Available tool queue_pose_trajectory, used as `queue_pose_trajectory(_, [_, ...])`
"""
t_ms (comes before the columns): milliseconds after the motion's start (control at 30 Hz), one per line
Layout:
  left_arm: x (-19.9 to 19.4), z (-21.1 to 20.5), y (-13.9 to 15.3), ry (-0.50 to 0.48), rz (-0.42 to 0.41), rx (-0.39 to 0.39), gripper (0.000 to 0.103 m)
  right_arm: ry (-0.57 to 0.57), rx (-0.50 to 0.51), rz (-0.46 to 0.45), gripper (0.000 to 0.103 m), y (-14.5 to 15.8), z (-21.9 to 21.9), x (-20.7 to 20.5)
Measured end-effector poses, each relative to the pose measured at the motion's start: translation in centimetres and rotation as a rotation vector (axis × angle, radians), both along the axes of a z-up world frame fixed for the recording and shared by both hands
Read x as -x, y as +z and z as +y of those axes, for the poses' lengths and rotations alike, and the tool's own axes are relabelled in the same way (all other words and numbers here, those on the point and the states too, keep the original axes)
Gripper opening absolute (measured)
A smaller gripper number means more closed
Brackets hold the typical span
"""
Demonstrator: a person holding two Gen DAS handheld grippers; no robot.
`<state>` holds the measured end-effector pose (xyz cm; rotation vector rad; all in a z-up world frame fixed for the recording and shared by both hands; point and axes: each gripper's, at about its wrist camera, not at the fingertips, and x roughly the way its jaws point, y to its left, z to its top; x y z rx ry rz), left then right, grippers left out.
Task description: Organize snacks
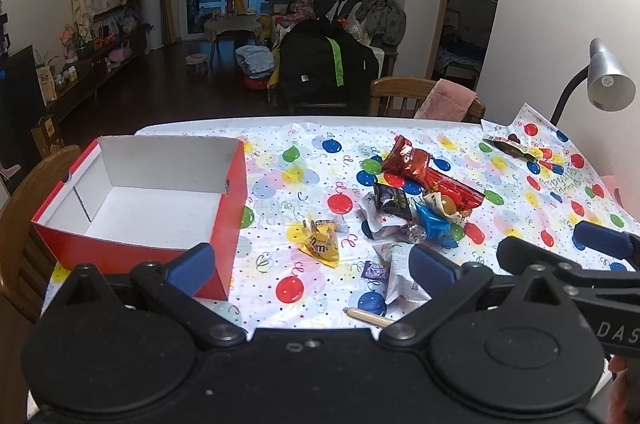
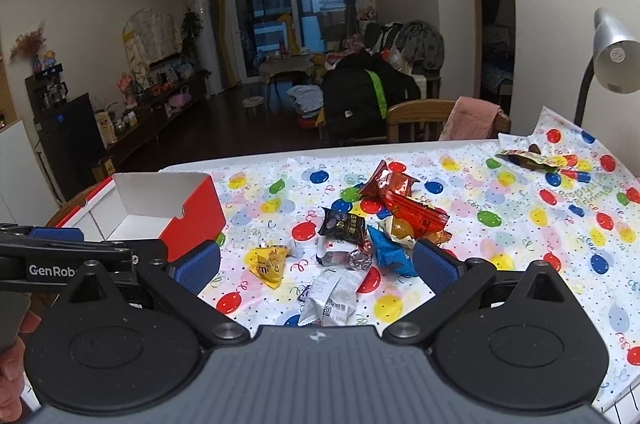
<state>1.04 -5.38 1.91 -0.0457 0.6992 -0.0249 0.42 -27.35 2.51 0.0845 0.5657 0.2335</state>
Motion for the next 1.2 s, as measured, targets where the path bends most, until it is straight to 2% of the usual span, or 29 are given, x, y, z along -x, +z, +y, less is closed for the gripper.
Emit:
queue_pose_trajectory(333, [-3.3, -1.5, -2.8, 0.035, 0.067, 0.004, 0.103, 0.023, -0.016, 0.114, 0.103, -3.1, -3.9, -4.2])
queue_pose_trajectory(467, [-4.9, -2.5, -4.2, 0.02, 0.093, 0.023, 0.102, -0.003, -0.016, 0.151, 0.103, -4.5, -6.1, -6.7])
queue_pose_trajectory(700, [-7.5, -5.7, -6.5, -0.04, 0.116, 0.029, 0.099, 0.003, 0.01, 0.188, 0.102, -7.1, -8.5, -11.4])
queue_pose_trajectory(967, [-10.6, -8.7, -8.9, -0.068, 0.144, 0.017, 0.098, 0.047, 0.051, 0.182, 0.099, -7.7, -10.3, -18.8])
queue_pose_trajectory(1200, [-12.6, -10.2, -11.2, -0.058, 0.19, -0.012, 0.096, 0.066, 0.057, 0.253, 0.086, -9.3, -11.4, -25.6])
